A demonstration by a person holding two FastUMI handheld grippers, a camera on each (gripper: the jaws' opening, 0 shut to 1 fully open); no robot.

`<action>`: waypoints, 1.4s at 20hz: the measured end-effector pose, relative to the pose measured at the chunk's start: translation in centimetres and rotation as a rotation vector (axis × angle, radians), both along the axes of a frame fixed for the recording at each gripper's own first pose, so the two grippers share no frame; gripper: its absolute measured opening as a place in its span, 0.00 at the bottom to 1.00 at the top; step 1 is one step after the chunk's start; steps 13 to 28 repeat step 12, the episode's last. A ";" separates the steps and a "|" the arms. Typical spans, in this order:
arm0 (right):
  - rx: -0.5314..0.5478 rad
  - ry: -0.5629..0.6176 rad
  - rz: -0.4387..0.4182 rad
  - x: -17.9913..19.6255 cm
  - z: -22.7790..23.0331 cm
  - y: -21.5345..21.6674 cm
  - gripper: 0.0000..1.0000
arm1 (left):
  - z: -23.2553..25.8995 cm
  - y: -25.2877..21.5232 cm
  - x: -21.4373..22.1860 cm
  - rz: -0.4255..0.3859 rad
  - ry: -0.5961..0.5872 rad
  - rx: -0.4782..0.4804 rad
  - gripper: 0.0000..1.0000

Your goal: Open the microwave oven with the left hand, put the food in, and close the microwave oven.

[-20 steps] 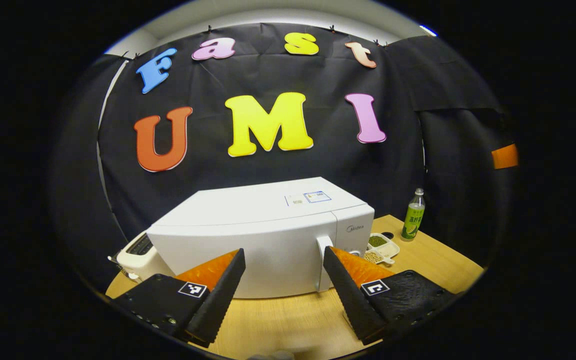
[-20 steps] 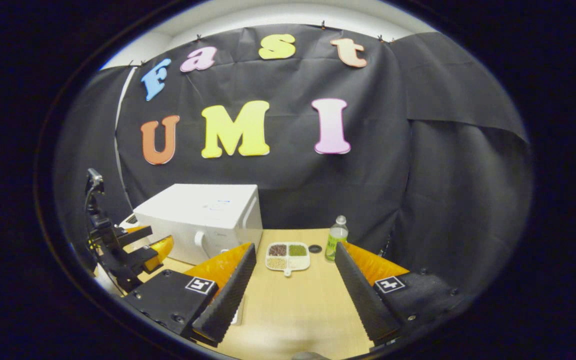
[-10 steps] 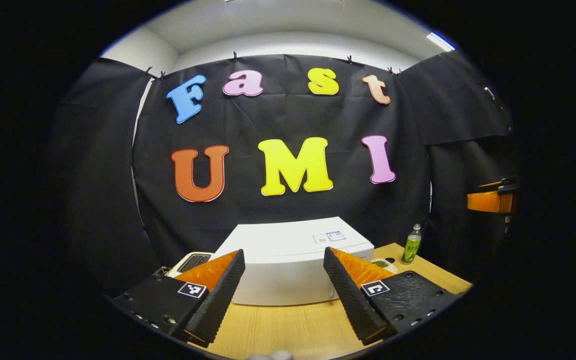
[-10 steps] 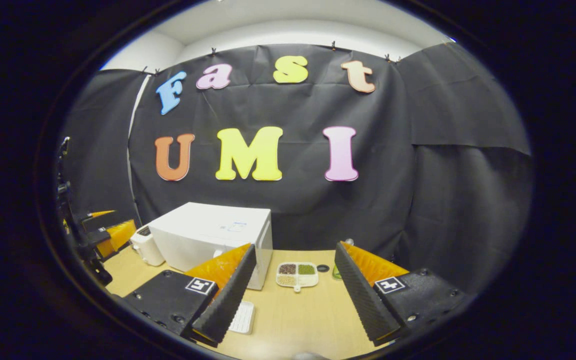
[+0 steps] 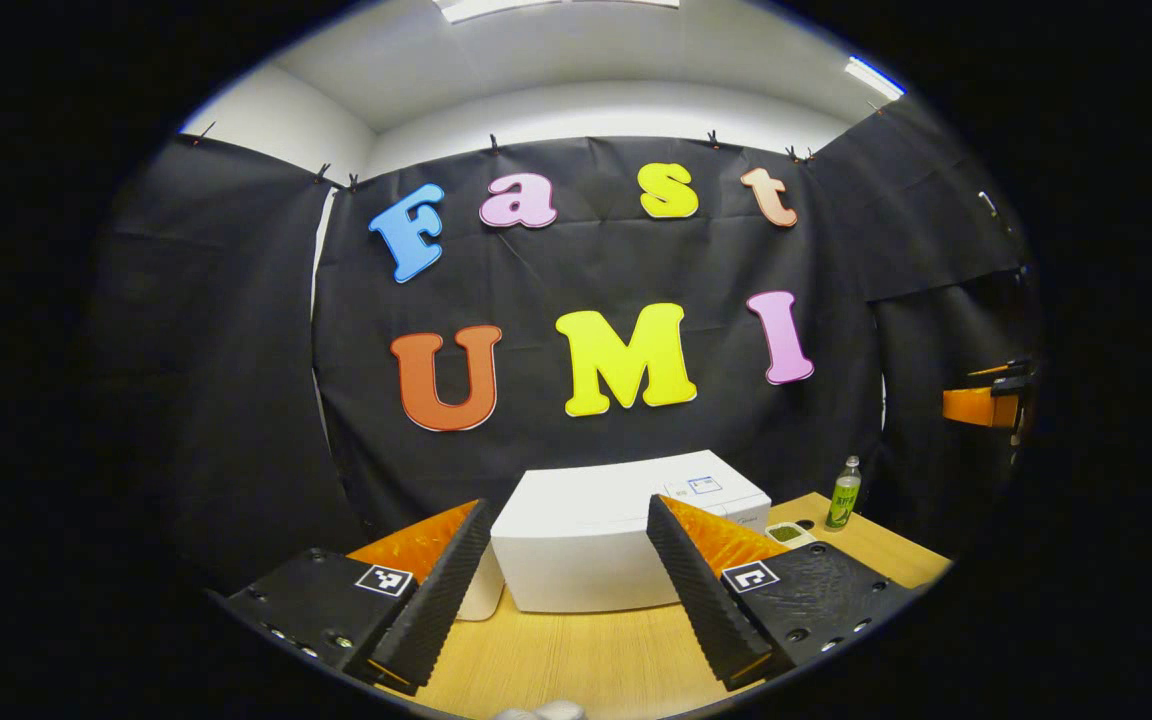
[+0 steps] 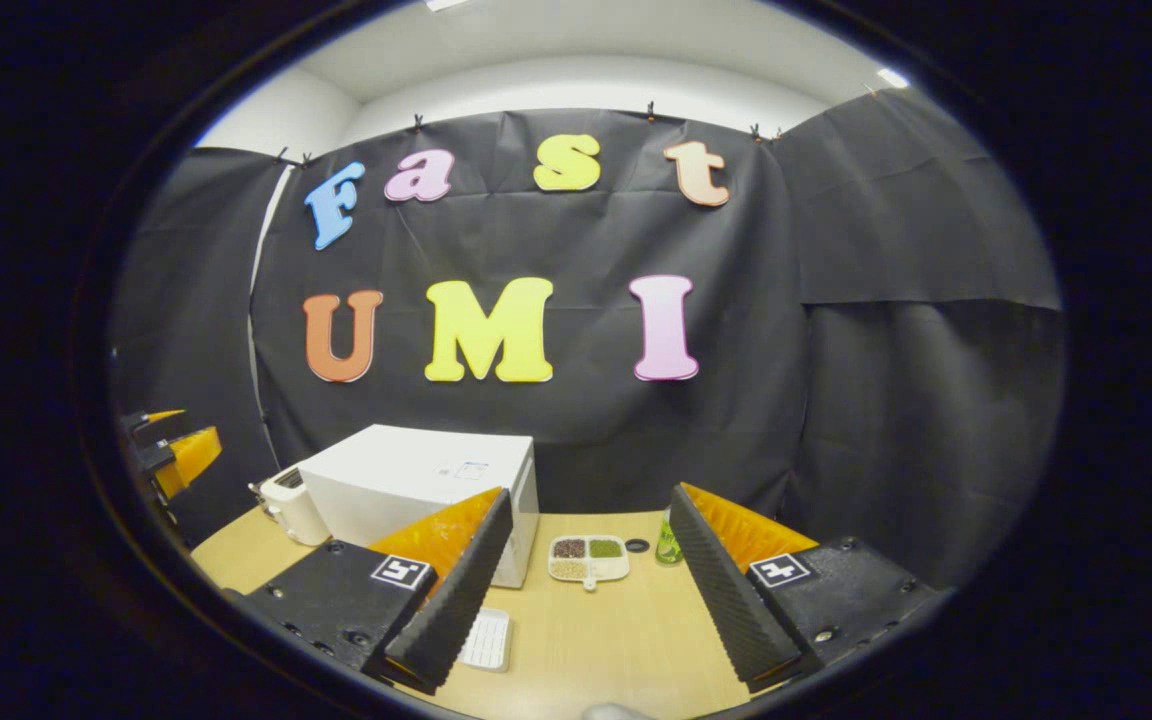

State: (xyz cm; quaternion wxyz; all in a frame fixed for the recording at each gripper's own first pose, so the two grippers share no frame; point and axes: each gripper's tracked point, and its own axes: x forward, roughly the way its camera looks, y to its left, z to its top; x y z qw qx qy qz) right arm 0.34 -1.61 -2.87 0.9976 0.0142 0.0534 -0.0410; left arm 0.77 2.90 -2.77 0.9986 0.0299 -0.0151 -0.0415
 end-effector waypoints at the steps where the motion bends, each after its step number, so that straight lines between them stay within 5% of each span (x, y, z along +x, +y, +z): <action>1: 0.000 -0.004 0.000 -0.2 0.2 0.1 1.00 | 0.2 0.0 -0.2 -0.003 -0.005 0.002 0.96; 2: -0.003 -0.010 0.002 -0.3 0.4 0.2 0.92 | 0.3 -0.2 -0.3 -0.009 -0.009 -0.001 0.96; 9: -0.017 -0.031 0.015 -1.5 1.5 0.4 0.92 | 1.6 -0.2 -0.8 -0.009 -0.028 -0.020 0.96; 10: -0.017 -0.029 0.014 -1.4 1.5 0.3 1.00 | 1.7 -0.2 -0.8 -0.008 -0.031 -0.018 0.96; 11: -0.017 -0.029 0.017 -1.4 1.5 0.4 0.92 | 1.8 -0.3 -0.9 -0.006 -0.035 -0.014 0.96; 28: -0.018 -0.028 0.018 -1.3 1.5 0.5 0.92 | 1.9 -0.2 -1.0 -0.006 -0.041 -0.010 0.96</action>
